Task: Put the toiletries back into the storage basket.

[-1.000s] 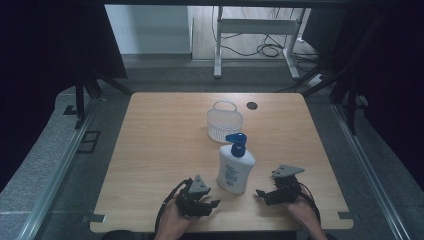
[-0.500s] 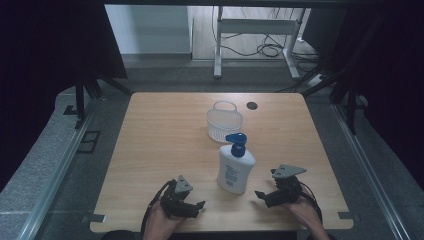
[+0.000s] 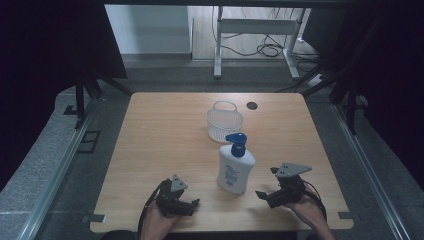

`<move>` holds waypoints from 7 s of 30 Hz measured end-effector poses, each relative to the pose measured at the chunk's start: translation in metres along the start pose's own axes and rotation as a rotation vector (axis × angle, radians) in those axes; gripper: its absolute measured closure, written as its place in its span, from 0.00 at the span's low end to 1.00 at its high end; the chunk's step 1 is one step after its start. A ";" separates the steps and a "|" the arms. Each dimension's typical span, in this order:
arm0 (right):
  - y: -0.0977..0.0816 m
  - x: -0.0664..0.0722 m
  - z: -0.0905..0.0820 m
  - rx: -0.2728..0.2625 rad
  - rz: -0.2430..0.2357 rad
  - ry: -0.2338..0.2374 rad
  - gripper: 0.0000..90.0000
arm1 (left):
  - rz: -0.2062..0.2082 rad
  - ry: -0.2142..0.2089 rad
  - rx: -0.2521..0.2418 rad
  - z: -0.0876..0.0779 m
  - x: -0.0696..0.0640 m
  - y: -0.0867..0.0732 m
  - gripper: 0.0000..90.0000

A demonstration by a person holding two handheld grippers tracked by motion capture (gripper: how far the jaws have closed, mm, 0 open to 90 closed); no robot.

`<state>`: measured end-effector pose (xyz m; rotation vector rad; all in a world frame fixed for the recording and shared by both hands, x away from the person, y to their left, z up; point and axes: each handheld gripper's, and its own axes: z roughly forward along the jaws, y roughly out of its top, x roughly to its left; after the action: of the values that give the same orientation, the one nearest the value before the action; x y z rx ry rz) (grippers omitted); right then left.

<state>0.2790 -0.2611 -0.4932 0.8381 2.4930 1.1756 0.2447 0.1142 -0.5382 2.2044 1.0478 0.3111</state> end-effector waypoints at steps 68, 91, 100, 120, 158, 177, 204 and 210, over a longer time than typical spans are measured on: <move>0.098 0.024 0.015 -0.107 -0.027 0.140 0.24 | 0.022 0.034 -0.034 0.002 0.000 -0.005 0.13; 0.104 0.026 0.020 -0.079 -0.084 0.126 0.41 | 0.021 0.035 -0.033 0.002 0.000 -0.005 0.13; 0.110 0.021 0.021 -0.067 -0.082 0.156 0.42 | 0.021 0.035 -0.034 0.002 0.000 -0.005 0.13; 0.142 0.004 0.004 -0.101 -0.111 0.170 0.42 | 0.022 0.035 -0.036 0.002 0.000 -0.005 0.13; 0.198 -0.036 -0.010 -0.162 -0.125 0.139 0.42 | 0.020 0.035 -0.036 0.003 0.000 -0.005 0.13; 0.217 -0.062 -0.001 -0.169 -0.112 0.134 0.42 | 0.021 0.035 -0.036 0.003 0.000 -0.005 0.13; 0.249 -0.095 0.015 -0.184 -0.162 0.181 0.42 | 0.018 0.033 -0.038 0.003 0.000 -0.005 0.13; 0.254 -0.102 0.020 -0.205 -0.155 0.199 0.42 | 0.019 0.033 -0.038 0.003 0.000 -0.005 0.13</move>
<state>0.4687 -0.1819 -0.3115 0.4873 2.4792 1.4910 0.2429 0.1152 -0.5434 2.1828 1.0316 0.3744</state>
